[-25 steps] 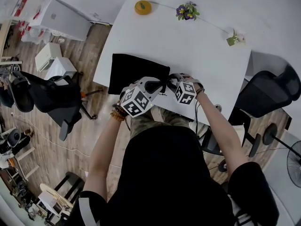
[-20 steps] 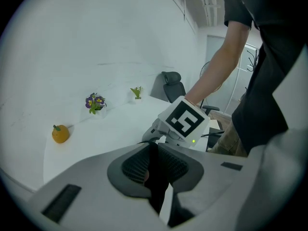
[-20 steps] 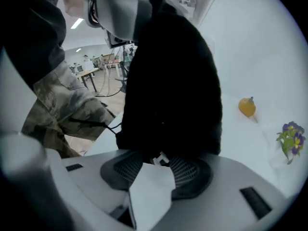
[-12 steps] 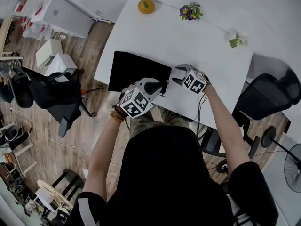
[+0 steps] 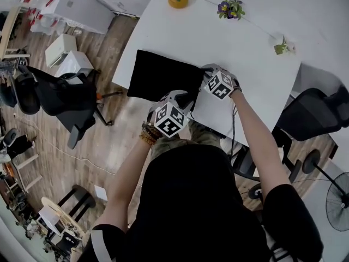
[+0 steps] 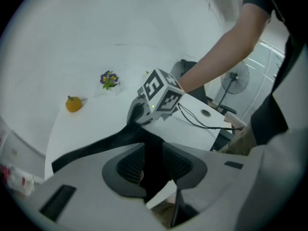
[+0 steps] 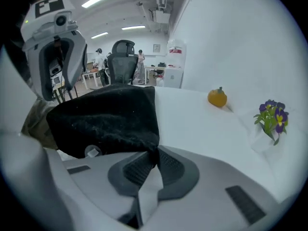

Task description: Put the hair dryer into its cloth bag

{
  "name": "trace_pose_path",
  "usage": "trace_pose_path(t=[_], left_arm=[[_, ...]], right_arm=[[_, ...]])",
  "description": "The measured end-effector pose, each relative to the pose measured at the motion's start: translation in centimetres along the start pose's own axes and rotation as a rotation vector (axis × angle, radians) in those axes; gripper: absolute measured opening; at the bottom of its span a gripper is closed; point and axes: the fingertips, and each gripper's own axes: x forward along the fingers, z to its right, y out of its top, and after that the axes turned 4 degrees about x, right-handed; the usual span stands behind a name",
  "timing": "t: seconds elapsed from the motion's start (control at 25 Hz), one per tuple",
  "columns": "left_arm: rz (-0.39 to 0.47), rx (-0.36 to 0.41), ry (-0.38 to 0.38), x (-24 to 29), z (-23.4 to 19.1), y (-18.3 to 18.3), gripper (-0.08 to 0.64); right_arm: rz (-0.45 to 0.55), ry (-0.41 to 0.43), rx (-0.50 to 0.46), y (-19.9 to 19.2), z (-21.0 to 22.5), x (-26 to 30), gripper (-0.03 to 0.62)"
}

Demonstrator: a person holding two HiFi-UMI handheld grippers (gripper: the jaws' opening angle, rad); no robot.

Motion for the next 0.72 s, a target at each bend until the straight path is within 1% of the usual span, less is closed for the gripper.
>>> trace_pose_path(t=[0.04, 0.08, 0.16, 0.2, 0.28, 0.36, 0.52, 0.6, 0.64, 0.72], left_arm=[[-0.021, -0.065, 0.024, -0.2, 0.1, -1.0, 0.122], [-0.038, -0.142, 0.031, -0.3, 0.5, -2.0, 0.129], [-0.074, -0.286, -0.002, 0.1, 2.1, -4.2, 0.159], [-0.094, -0.336, -0.025, 0.7, 3.0, -5.1, 0.178], [-0.122, -0.388, -0.054, 2.0, 4.1, -6.2, 0.206], [-0.148, -0.389, -0.062, 3.1, 4.7, -6.6, 0.207], [-0.217, -0.312, -0.07, 5.7, 5.6, -7.2, 0.206], [-0.243, -0.313, -0.059, 6.7, 5.6, -7.8, 0.204], [-0.256, -0.32, -0.051, 7.1, 5.4, -8.2, 0.182], [-0.28, -0.329, -0.045, 7.5, 5.4, -9.2, 0.114]], right_arm=[[0.001, -0.005, 0.003, -0.1, 0.1, -0.1, 0.046], [0.005, -0.006, 0.012, -0.2, 0.2, -0.1, 0.044], [0.014, -0.007, 0.034, -0.4, 0.4, -0.3, 0.043], [0.015, -0.008, 0.041, -0.5, 0.4, -0.4, 0.043], [0.016, -0.011, 0.043, -0.5, 0.3, -0.5, 0.043], [0.021, -0.007, 0.045, -0.3, 0.2, -0.5, 0.043], [0.011, -0.003, 0.055, -0.8, 0.1, -0.4, 0.043], [0.004, -0.009, 0.068, -1.1, 0.2, -0.6, 0.043], [0.003, -0.011, 0.075, -1.2, 0.2, -0.6, 0.043], [0.001, -0.01, 0.087, -1.3, 0.3, -0.8, 0.04]])
